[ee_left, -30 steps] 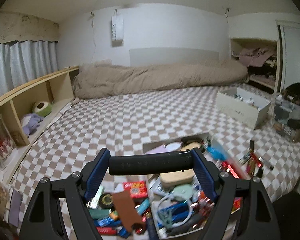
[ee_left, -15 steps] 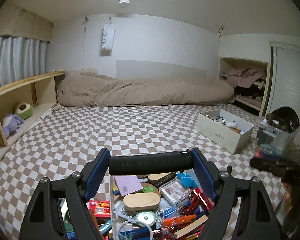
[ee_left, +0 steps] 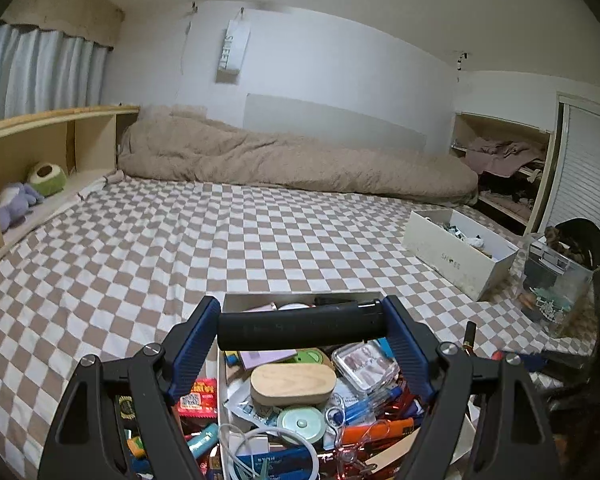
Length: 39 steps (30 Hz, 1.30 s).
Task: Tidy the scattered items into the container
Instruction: 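Open the right gripper to drop the red lighter while the left gripper releases the black cylinder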
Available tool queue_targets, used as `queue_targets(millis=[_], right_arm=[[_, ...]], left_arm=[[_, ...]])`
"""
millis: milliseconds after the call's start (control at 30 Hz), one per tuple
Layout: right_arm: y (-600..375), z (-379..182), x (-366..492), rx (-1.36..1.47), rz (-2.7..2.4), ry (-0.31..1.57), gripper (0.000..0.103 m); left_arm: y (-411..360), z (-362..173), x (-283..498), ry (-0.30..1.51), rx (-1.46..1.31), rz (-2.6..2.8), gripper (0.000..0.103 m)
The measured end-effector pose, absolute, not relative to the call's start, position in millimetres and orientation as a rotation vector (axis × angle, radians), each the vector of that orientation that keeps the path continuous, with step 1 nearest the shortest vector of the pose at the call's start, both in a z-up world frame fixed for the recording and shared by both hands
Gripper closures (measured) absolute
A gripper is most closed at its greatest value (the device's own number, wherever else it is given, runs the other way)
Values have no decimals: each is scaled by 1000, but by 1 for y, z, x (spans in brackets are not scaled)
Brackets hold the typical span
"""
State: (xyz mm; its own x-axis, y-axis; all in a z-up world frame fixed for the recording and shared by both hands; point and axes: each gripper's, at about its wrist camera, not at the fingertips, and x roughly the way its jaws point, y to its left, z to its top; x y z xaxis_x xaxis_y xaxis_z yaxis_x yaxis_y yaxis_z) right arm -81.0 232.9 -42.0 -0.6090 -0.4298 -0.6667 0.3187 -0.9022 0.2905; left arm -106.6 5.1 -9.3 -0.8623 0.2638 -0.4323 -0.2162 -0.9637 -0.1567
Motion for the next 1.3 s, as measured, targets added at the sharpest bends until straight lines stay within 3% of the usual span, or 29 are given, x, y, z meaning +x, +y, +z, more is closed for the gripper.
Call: queue_targets(millis=[400, 467, 1300], right_arm=[[229, -87, -76, 1245, -2415, -232, 27], [229, -90, -75, 1230, -2395, -252, 0], [220, -7, -137, 960, -2522, -162, 0]], left_arm=[[-1, -27, -113, -198, -738, 2783, 21], [0, -30, -114, -204, -756, 2779, 21], [6, -63, -141, -252, -880, 2733, 21]])
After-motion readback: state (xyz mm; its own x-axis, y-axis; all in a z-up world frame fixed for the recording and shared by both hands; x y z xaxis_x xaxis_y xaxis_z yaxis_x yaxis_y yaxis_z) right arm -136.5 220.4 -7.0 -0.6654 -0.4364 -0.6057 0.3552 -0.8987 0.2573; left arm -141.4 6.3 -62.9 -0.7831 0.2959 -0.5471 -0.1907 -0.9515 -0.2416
